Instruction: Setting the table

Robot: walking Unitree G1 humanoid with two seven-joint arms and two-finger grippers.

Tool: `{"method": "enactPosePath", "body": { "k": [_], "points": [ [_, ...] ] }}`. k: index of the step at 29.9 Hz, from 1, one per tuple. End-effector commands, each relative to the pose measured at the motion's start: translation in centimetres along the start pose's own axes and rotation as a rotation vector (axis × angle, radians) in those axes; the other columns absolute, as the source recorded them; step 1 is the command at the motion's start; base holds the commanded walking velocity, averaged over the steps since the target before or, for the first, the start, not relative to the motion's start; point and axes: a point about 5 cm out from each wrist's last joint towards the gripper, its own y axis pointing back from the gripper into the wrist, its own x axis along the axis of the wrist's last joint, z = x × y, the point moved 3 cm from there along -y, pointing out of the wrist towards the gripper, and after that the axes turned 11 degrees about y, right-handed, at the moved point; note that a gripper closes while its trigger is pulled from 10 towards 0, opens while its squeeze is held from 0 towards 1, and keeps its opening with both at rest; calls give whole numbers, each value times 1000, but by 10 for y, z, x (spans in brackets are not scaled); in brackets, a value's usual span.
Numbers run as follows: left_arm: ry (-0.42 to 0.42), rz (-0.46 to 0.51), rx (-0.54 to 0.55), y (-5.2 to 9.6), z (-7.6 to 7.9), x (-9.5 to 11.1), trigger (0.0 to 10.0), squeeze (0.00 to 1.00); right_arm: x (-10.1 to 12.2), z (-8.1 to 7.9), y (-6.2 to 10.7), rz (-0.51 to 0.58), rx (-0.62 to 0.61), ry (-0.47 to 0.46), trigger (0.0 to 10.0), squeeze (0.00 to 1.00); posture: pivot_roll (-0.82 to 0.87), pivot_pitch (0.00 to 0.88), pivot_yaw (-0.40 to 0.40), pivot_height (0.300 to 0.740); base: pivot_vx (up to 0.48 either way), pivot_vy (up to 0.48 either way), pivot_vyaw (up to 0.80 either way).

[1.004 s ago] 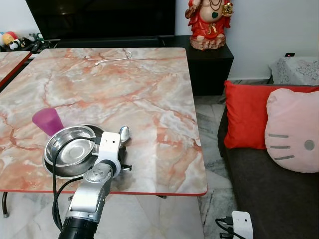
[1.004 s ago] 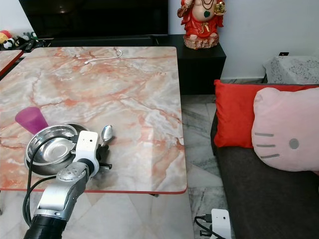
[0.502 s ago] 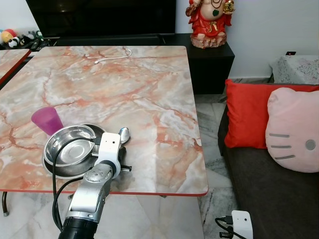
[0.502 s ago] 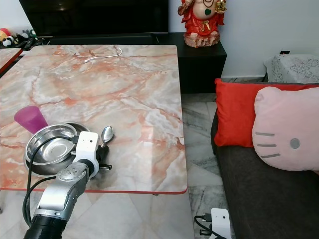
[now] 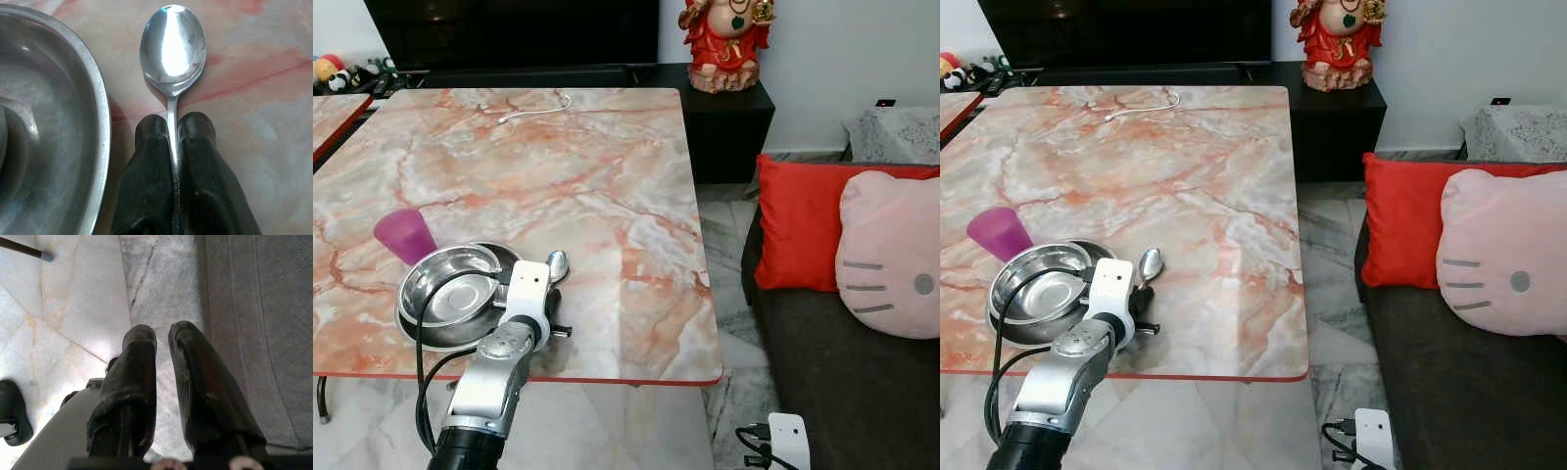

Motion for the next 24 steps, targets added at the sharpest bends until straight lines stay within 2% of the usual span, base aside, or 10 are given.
{"method": "enactPosePath", "body": {
  "k": [1,6,7,8,10,11,12,13,14,24],
  "points": [
    [-38,-14,19,1,-4,-4,10000,0,3,-1,0,11,-1,-6,10000,0,-53,79,24,732,0,0,0],
    [-39,-14,15,1,-4,-4,10000,0,3,-2,0,15,-1,-5,10000,0,-54,78,24,732,0,0,0],
    [-38,-13,8,0,-3,-3,10000,161,3,-2,0,15,-2,-6,10000,0,-54,78,24,732,0,0,0],
    [-38,-12,6,0,-2,-3,10000,933,4,-2,0,15,-2,-6,10000,0,-54,78,24,732,0,0,0],
    [-43,-11,6,0,-2,-3,10000,941,3,-2,0,14,-1,-5,10000,0,-54,77,24,732,0,0,0],
    [-45,-11,11,0,-2,-3,10000,875,3,-2,0,12,-1,-6,10000,0,-54,77,24,732,0,0,0],
    [-45,-12,13,0,-2,-3,10000,635,3,-2,0,11,0,-5,10000,0,-54,77,24,732,0,0,0],
    [-45,-12,13,0,-2,-3,10000,635,3,-2,0,11,0,-5,10000,0,-54,77,24,732,0,0,0],
    [-50,-12,18,0,-3,-3,10000,0,2,-2,0,10,0,-5,10000,0,-54,77,23,732,0,0,0],
    [-50,-7,18,0,-2,-1,10000,0,2,-2,0,8,2,-3,10000,0,-54,75,23,732,0,0,0]
  ]
}}
